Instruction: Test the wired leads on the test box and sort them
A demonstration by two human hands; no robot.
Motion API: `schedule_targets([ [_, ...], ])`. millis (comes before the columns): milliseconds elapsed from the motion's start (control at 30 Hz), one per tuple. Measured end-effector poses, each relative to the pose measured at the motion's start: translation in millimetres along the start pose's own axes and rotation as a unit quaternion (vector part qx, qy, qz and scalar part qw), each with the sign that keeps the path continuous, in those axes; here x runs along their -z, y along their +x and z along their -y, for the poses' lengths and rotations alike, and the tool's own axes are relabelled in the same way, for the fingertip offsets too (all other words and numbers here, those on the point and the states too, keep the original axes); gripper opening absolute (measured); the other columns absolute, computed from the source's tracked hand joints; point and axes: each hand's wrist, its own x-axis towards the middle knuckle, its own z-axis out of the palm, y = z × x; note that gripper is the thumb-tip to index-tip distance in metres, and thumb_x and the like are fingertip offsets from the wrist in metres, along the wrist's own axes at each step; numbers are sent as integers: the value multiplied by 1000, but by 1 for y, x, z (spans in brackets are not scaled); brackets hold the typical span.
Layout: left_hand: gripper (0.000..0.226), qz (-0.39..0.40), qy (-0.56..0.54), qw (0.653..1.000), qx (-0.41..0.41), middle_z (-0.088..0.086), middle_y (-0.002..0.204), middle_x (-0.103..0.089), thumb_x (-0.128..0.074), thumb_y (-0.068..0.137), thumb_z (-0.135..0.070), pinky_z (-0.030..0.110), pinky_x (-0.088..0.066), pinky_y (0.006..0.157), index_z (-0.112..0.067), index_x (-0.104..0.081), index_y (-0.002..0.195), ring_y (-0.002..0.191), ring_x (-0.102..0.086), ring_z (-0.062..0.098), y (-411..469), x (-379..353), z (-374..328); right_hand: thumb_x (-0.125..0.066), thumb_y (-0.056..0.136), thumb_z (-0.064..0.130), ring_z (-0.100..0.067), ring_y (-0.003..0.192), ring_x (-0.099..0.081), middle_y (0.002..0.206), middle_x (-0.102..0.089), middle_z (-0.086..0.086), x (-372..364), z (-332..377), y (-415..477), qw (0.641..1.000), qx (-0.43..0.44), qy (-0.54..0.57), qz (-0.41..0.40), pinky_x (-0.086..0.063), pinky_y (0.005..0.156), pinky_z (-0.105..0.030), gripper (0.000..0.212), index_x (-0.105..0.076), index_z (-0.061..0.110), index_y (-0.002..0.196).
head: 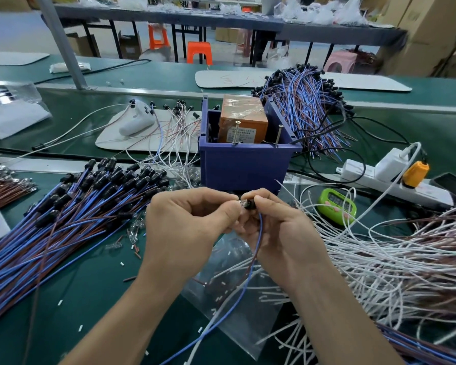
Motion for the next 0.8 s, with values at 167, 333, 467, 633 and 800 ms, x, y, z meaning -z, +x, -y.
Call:
schedule_targets([
  [167, 14, -23, -1, 1000, -3, 1, 65, -76, -83, 73, -15, 27, -59, 54, -29, -83, 78, 56, -74, 20, -2, 3, -4, -54, 84, 10, -23, 63, -60, 69, -59, -16, -1, 0, -2, 999, -19, 44, 25, -54, 68, -32, 19, -72, 4, 81],
  [333, 15, -10, 22, 999, -34, -3, 66, -77, -84, 73, -15, 32, -61, 53, -29, -83, 79, 56, -74, 20, -4, 2, -9, -53, 85, 11, -21, 62, -61, 67, -61, -14, 0, 2, -4, 999, -18, 32, 26, -55, 70, -32, 23, -74, 7, 79],
  [467, 17, 2, 56, 997, -61, -9, 71, -78, -85, 74, -10, 20, -59, 60, -26, -84, 79, 62, -76, 11, -6, 3, -7, -56, 82, 11, -22, 65, -61, 71, -63, -14, -2, 0, -3, 1000, -6, -2, 8, -52, 77, -36, 17, -73, 6, 78],
  [633, 22, -25, 154, 982, -103, -25, 72, -75, -85, 74, -17, 12, -55, 59, -37, -80, 83, 61, -72, -2, -7, 1, -6, -63, 76, 9, -21, 67, -62, 77, -65, -14, -5, -1, -2, 999, 23, -32, -14, -55, 74, -32, 9, -70, 4, 77],
  [800, 26, -47, 201, 971, -118, -32, 75, -72, -89, 75, -15, 5, -50, 60, -38, -80, 82, 62, -69, -9, -8, -1, -3, -66, 75, 9, -18, 63, -60, 75, -66, -12, -4, -3, 2, 996, 55, -61, -42, -53, 66, -26, 7, -73, 6, 74],
])
